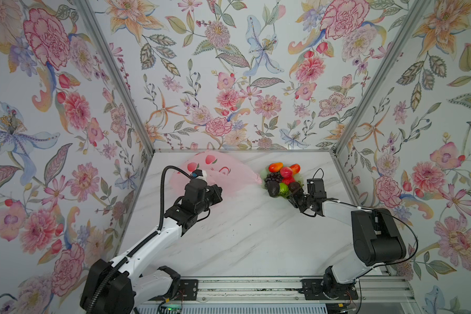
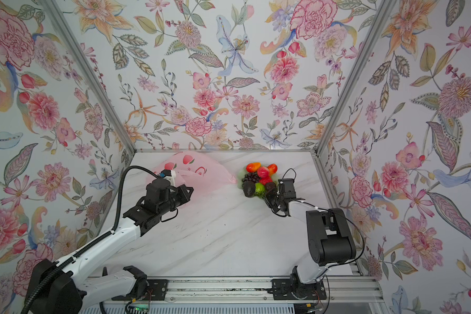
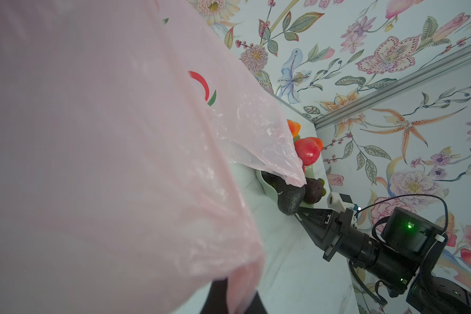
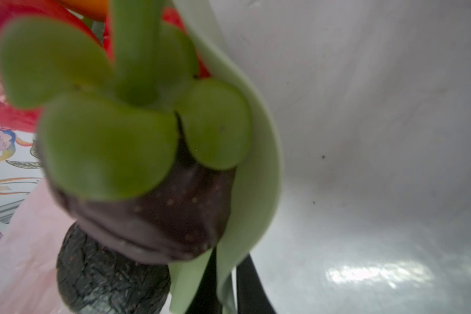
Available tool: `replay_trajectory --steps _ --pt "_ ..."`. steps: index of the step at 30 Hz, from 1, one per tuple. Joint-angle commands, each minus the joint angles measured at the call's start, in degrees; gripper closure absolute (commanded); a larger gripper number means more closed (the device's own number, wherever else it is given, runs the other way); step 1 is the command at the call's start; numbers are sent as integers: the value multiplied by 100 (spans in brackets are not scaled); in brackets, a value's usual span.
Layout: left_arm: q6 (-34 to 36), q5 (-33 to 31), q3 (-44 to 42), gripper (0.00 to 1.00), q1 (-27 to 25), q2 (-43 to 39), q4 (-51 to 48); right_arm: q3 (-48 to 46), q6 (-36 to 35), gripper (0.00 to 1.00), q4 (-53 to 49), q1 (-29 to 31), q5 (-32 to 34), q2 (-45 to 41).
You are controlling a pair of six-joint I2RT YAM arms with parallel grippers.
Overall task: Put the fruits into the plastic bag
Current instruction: 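Grasp the green plate rim with the right gripper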
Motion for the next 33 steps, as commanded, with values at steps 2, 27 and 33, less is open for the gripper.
replay_trajectory --steps 2,27,33 --pt "84 -156 214 100 -59 -122 -158 141 48 97 32 46 49 138" --pt "109 -138 139 100 -51 -263 -75 -457 -412 100 -828 592 -91 -1138" --pt "120 -140 135 100 -57 -304 -61 -974 -292 100 -901 993 -54 -1710"
